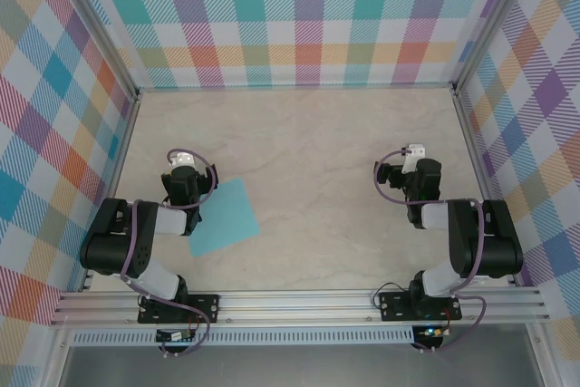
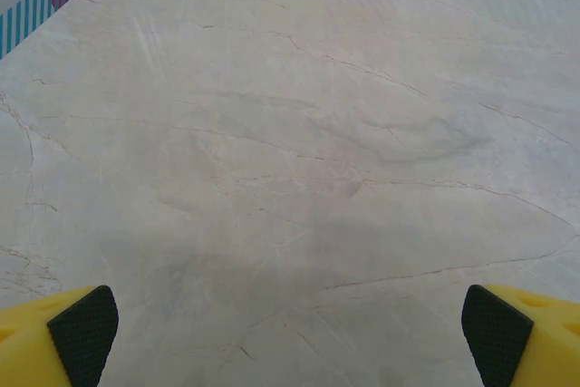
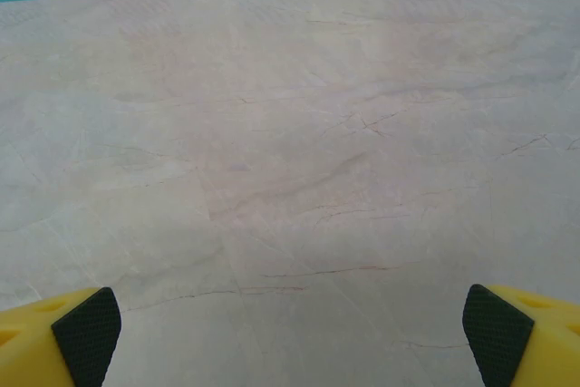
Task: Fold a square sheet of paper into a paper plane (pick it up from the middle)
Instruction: Move the square sheet of paper to the center of the table.
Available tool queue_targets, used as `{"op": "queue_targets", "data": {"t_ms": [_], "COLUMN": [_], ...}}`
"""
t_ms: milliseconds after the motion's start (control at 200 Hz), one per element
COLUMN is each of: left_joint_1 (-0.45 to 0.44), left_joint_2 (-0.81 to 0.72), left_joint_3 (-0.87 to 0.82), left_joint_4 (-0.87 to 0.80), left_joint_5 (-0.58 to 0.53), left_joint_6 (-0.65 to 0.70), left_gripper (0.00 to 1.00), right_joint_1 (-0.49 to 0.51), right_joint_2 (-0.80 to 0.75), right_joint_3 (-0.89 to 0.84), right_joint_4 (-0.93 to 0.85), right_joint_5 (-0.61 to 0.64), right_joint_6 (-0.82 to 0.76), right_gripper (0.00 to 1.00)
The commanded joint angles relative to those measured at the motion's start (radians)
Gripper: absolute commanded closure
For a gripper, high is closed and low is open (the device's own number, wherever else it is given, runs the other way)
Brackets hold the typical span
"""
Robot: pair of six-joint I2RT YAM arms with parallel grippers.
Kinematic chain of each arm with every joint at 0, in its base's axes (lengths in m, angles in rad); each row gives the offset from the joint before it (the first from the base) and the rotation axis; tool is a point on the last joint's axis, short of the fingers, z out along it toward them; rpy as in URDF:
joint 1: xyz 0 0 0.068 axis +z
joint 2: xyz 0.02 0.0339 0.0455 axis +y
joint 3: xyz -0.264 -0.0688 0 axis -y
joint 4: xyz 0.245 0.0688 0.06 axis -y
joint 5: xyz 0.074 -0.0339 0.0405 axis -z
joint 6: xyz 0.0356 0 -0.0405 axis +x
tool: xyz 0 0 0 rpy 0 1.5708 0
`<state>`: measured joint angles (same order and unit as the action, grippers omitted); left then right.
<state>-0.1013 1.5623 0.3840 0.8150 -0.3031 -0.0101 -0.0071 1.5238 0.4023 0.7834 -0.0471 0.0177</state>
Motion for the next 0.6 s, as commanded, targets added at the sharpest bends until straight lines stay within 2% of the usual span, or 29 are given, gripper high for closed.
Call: {"op": "queue_targets", "data": {"t_ms": [0, 495, 595], "left_joint_1": [0.004, 0.004, 0.005], "left_joint_2": [-0.004, -0.007, -0.062], "left_joint_3": [0.013, 0.005, -0.024], "left_joint_4": [0.029, 0.041, 0.048], "left_joint_5": [0.013, 0.015, 0.049], "left_joint_6": [-0.009, -0.008, 0.005], "left_gripper": [0.00, 0.00, 0.00], "right_joint_1": [-0.004, -0.004, -0.004], "right_joint_2": [0.004, 0.004, 0.001], "right_joint_3": [0.022, 0.021, 0.023], "right_joint_4": [0.007, 0.007, 0.001], "right_joint_5": [-0.025, -0.026, -0.034], "right_joint_6": [-0.009, -0.008, -0.012], "right_gripper": [0.00, 0.00, 0.00]}}
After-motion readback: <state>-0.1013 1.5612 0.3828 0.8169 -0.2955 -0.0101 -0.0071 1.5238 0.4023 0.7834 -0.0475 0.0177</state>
